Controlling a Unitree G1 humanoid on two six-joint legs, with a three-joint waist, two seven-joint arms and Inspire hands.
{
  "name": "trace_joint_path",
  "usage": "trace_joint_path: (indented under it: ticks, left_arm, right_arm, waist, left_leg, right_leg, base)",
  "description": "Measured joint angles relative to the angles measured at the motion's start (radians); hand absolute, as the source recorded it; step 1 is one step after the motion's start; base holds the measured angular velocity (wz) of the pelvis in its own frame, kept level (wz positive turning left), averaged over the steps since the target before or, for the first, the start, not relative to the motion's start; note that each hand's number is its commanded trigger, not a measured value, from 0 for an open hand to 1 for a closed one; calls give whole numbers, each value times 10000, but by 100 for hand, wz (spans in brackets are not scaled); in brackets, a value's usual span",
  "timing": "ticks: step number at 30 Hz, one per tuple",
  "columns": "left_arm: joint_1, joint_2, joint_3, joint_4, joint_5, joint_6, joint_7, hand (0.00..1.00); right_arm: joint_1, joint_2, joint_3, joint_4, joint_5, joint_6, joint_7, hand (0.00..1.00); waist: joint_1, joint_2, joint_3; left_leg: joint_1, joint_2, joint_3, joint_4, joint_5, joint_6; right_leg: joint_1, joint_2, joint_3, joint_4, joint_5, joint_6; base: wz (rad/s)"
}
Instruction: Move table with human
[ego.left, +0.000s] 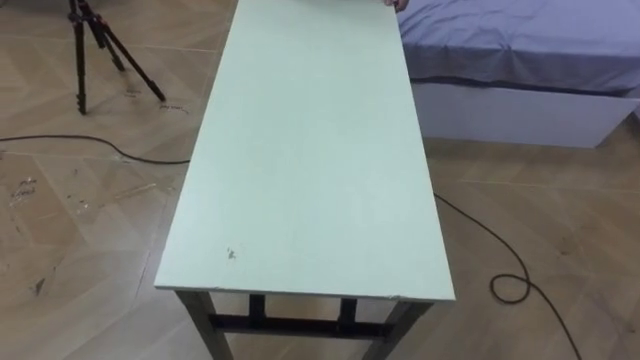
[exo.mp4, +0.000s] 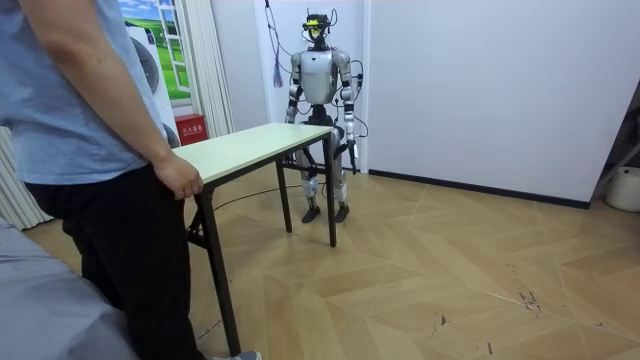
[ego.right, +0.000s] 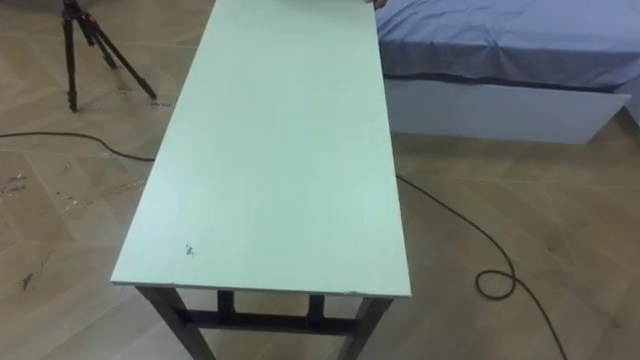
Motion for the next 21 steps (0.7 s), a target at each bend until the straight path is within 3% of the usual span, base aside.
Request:
trace_joint_path:
  ticks: [4,10,12,15,21]
  left_arm:
    - [327,-3,-97,-814,-1316,78,-794,0]
    - [910,96,-1549,-2438,-3715,70,-1572,0]
    - [1261,256,-2042,-3291,-4478,17,-1741,0]
    - [1547,506,-2854,-4364,-5835,12,-2173,0]
    - [1555,622,-4303,-6138,-6277,41,-2600,0]
  right_arm:
    - [530,-41,22,-1582,724,82,456,0]
    - [1490,-227,259,-3415,2481,88,1132,0]
    - [1975,-248,554,-4342,3066,78,1207,0]
    - [2662,-289,1293,-6068,4430,89,1466,0]
    - [2866,-412,2449,-7558,4781,233,1776,0]
  waist:
    - [43,129,-7]
    - [25,222,-38]
    - [11,217,-40]
    - [-18,149,18]
    - [-62,62,54]
  left_leg:
    - [-46,4,-7,53,1,-1]
    - [-123,-28,158,185,1,0]
    - [-119,-17,163,190,1,-1]
    - [-139,-29,137,201,2,-2]
    - [-215,-64,134,210,2,-2]
  right_leg:
    - [6,-45,-108,10,-6,-3]
    - [-19,-70,-207,35,-47,27]
    - [-31,-78,-202,64,-64,10]
    - [-175,-148,-232,370,-223,-9]
    - [-307,-186,-269,541,-304,5]
  base:
    - [7]
    - [6]
    - [0]
    - [1]
    - [0]
